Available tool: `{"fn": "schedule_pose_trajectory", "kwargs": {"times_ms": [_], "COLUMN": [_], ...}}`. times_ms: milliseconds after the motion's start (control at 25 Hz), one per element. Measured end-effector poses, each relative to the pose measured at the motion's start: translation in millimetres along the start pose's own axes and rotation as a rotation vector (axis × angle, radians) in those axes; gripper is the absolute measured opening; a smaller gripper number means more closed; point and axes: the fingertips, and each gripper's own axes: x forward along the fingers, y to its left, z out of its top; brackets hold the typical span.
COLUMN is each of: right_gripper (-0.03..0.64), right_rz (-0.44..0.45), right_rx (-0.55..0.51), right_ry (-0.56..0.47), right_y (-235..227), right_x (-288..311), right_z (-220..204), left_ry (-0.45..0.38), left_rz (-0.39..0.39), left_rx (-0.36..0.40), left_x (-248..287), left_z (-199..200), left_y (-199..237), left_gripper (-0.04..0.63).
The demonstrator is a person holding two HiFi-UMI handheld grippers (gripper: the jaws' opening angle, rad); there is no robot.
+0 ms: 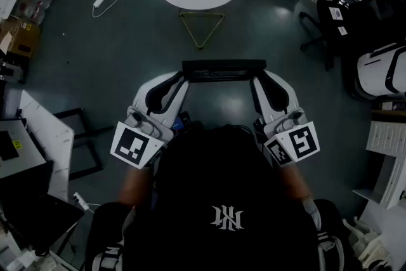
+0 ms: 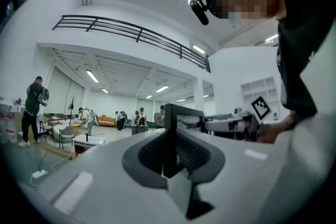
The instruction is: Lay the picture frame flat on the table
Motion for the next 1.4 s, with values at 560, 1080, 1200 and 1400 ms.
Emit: {"fn": "schedule_pose_trajectory", "kwargs": {"times_ms": [560, 1080, 1200, 1400], "right_gripper": [0.041, 0.041, 0.041, 0.041], "right_rz": [-0.097, -0.163, -0.166, -0.131], "right_rx": [-0.134, -0.07, -0.048, -0.016], "right_ry": [0.033, 0.116, 0.129, 0.13], "right_y": [26.9, 14.5, 0.1, -28.0], "right_x": [22.1, 28.8, 27.4, 38.8], "right_z": [1.7, -27.8, -32.8, -38.1], "left_ry": [-0.022, 0.045, 0.062, 0.091], "left_rz": [-0.066, -0.137, -0.143, -0.114], "left_rx": [-0.026, -0.1, -0.111, -0.098], "left_x": [-12.5, -0.9, 13.8, 41.7], "left_z": [3.4, -33.3, -37.3, -41.4], "left_y": [34.0, 39.9, 37.3, 42.2], "left_gripper": [0.041, 0.041, 0.041, 0.041]}}
